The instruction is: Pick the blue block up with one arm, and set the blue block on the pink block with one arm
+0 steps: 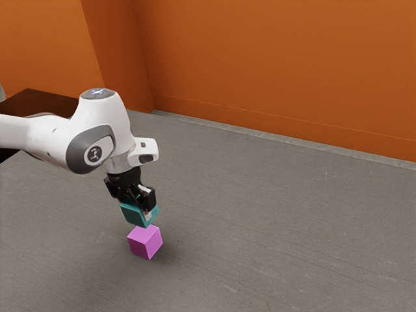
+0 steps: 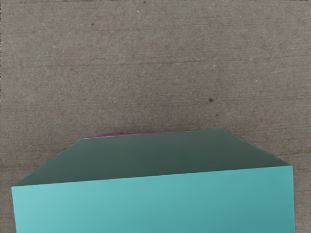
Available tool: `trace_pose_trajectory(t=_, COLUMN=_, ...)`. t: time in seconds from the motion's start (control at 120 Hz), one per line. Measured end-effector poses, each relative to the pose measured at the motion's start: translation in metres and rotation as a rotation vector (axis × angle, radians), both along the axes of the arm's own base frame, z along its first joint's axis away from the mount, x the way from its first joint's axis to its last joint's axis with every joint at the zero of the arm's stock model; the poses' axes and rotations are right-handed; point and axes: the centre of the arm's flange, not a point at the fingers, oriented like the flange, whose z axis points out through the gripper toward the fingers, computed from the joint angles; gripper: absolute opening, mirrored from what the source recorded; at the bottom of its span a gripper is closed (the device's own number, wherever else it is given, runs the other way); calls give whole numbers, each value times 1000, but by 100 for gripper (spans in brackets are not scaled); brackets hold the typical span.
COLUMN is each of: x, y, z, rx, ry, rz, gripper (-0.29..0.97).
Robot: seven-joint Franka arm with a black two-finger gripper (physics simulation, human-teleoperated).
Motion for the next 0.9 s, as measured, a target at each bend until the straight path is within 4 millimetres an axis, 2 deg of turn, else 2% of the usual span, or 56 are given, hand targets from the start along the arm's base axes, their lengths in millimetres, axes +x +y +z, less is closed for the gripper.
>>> trace_pose_trajectory(t=0.442, x=0, y=1, z=-6, rx=28, ry=62, rz=40, gripper=35)
trace_pose_trajectory(t=0.692, x=3, y=3, z=-34, rx=49, ry=128, rz=52, gripper=35)
trace_pose_trajectory(t=0.9, x=4, y=3, z=-40, rx=59, ry=134, rz=55, gripper=35)
